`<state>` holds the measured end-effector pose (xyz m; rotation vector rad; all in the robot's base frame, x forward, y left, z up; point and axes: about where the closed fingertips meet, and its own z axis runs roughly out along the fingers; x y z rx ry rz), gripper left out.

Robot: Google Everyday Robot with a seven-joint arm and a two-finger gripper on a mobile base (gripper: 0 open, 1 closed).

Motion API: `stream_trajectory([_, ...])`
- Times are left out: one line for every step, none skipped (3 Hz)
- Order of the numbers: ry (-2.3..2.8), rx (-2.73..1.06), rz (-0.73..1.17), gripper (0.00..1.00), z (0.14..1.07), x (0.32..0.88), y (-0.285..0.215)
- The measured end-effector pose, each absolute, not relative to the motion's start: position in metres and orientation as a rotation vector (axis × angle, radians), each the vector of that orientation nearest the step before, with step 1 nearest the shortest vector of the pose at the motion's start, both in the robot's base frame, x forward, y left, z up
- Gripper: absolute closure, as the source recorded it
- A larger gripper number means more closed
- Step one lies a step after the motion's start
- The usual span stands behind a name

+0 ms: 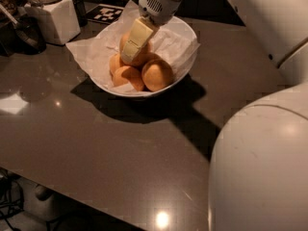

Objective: Pick orange from white bowl

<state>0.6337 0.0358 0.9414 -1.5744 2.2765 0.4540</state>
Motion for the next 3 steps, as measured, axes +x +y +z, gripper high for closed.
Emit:
stream_trajectory([2.292,-1.568,0.473,0.21,0.9381,0.6345,0.0365])
stream_trajectory([2.305,-1.581,0.507,0.29,0.9297,0.6355,0.0413])
stream_trajectory([2.305,-1.582,0.508,0.47,0.9324,0.6355,0.0416])
